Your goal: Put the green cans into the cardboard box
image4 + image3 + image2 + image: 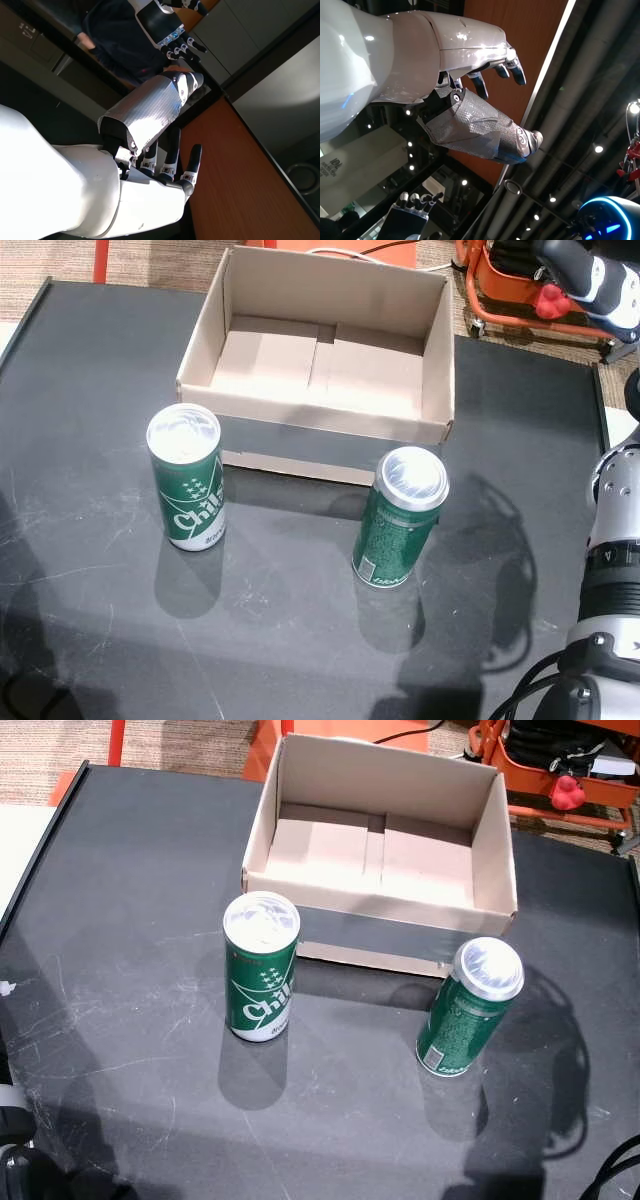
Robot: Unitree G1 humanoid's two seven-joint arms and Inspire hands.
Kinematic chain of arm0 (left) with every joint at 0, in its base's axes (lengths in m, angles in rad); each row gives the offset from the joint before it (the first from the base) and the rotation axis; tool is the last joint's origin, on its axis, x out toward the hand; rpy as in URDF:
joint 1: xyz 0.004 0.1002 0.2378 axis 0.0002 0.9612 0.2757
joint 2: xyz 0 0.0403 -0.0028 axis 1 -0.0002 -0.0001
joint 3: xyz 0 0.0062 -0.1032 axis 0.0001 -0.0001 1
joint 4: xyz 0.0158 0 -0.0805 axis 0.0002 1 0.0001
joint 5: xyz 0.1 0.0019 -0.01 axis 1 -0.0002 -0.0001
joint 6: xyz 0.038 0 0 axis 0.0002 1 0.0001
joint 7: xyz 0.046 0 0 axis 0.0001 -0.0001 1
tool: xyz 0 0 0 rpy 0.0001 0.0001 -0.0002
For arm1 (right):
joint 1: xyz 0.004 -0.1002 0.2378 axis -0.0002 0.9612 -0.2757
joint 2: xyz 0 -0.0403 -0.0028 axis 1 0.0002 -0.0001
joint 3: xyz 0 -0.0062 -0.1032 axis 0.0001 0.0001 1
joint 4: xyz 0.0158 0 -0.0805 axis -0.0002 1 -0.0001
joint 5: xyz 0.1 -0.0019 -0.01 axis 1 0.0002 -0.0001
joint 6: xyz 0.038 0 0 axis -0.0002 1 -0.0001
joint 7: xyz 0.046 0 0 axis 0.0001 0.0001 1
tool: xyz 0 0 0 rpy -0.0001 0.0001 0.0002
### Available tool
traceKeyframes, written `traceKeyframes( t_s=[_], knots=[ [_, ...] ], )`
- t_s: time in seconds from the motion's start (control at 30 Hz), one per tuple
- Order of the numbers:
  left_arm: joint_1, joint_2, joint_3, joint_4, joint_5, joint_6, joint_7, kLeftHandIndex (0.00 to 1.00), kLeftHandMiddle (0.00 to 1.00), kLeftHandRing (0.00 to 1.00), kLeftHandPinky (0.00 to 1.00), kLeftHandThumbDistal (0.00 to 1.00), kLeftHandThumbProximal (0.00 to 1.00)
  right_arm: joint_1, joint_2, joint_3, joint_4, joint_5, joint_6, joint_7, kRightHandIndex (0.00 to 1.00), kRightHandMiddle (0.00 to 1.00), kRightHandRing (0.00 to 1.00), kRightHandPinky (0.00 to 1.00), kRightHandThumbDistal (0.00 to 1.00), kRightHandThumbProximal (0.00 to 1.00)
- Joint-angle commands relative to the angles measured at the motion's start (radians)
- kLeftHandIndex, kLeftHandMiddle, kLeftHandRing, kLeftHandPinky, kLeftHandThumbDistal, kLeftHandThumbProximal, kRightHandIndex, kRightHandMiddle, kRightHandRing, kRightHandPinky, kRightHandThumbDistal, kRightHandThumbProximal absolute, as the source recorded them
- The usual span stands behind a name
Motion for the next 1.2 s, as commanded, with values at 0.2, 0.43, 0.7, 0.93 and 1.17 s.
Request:
traceKeyframes(
  t_s=[0.2, 0.43, 0.7, 0.93, 1.17],
  knots=[
    [0.021, -0.005, -0.007, -0.015, 0.01, 0.003, 0.009, 0.61, 0.76, 0.94, 0.87, 0.66, 0.41, -0.028, -0.008, -0.019, 0.035, 0.009, -0.008, 0.032, 0.36, 0.46, 0.58, 0.72, 0.99, 0.72],
    [0.029, -0.008, -0.016, -0.026, 0.017, -0.001, 0.02, 0.63, 0.76, 0.94, 0.86, 0.65, 0.42, 0.012, -0.034, 0.056, 0.083, -0.099, 0.04, 0.024, 0.49, 0.54, 0.63, 0.76, 0.97, 0.64],
    [0.027, -0.004, -0.026, -0.016, 0.006, 0.05, 0.026, 0.64, 0.75, 0.93, 0.86, 0.63, 0.33, 0.072, -0.085, 0.108, 0.156, -0.207, 0.059, 0.034, 0.55, 0.55, 0.64, 0.78, 0.93, 0.61],
    [0.025, 0.001, -0.023, -0.009, 0.005, 0.07, 0.022, 0.65, 0.75, 0.93, 0.86, 0.64, 0.3, 0.107, -0.103, 0.103, 0.13, -0.208, 0.018, 0.027, 0.54, 0.53, 0.64, 0.78, 0.93, 0.61],
    [0.004, -0.008, -0.024, 0.033, 0.031, 0.025, 0.023, 0.64, 0.74, 0.93, 0.87, 0.67, 0.41, 0.154, -0.125, 0.091, 0.095, -0.193, 0.04, 0.004, 0.57, 0.55, 0.66, 0.79, 0.96, 0.59]
  ],
)
